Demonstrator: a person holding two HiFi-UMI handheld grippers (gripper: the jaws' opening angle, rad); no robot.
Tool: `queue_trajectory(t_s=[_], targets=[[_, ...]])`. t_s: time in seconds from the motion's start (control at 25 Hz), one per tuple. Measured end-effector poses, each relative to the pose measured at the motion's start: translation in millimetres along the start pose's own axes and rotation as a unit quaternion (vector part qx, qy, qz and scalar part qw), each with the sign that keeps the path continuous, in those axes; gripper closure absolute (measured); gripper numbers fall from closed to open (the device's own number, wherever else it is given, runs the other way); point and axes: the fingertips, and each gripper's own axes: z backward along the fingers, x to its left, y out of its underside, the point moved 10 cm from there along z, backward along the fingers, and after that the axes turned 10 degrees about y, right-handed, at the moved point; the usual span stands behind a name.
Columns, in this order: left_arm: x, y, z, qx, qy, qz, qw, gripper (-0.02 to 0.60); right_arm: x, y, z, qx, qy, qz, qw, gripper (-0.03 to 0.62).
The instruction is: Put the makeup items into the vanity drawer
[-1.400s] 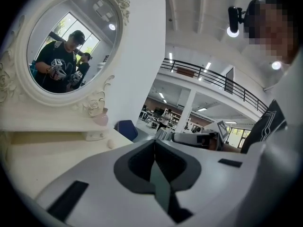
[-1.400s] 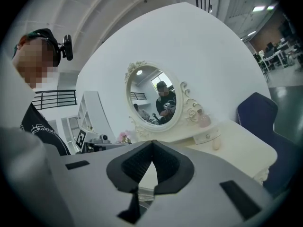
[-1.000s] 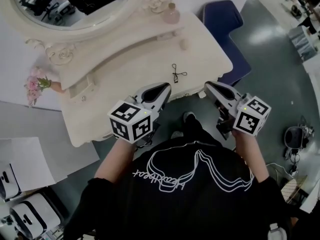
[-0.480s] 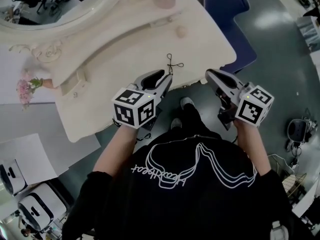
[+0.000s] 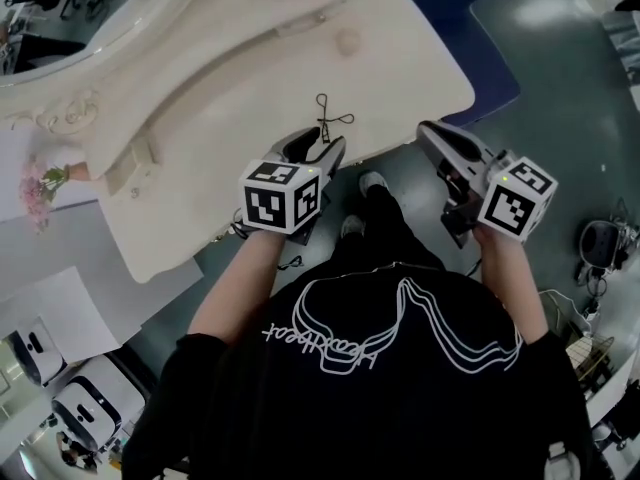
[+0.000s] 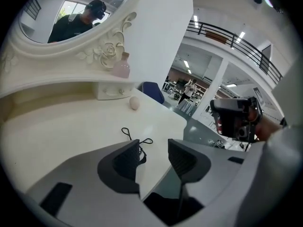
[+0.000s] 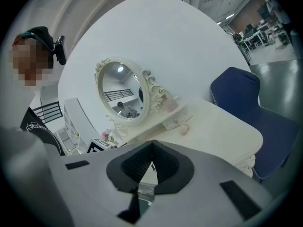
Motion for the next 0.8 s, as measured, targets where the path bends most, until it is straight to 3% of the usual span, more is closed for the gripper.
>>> queue_trajectory(t_s=[0.24, 0.48, 0.8], targets=[[9.9, 11.4, -15.8, 0.031, -0.047, -0.004, 0.9984, 0.413, -16.1, 6.1, -2.5, 0.01, 0.01, -0.019, 1.0, 0.589], [12.0, 17.2, -21.3, 0.036, -0.084, -0.014, 0.9958, 0.435, -20.7, 8.0, -5.5, 0.016, 0.009, -0.016, 1.0, 0.589], [11.0, 17.3, -28.8, 0.067, -0.113, -0.026, 0.991, 0.516, -22.0, 11.9, -13.1, 0.024, 0.007, -0.023, 0.999, 0.589]])
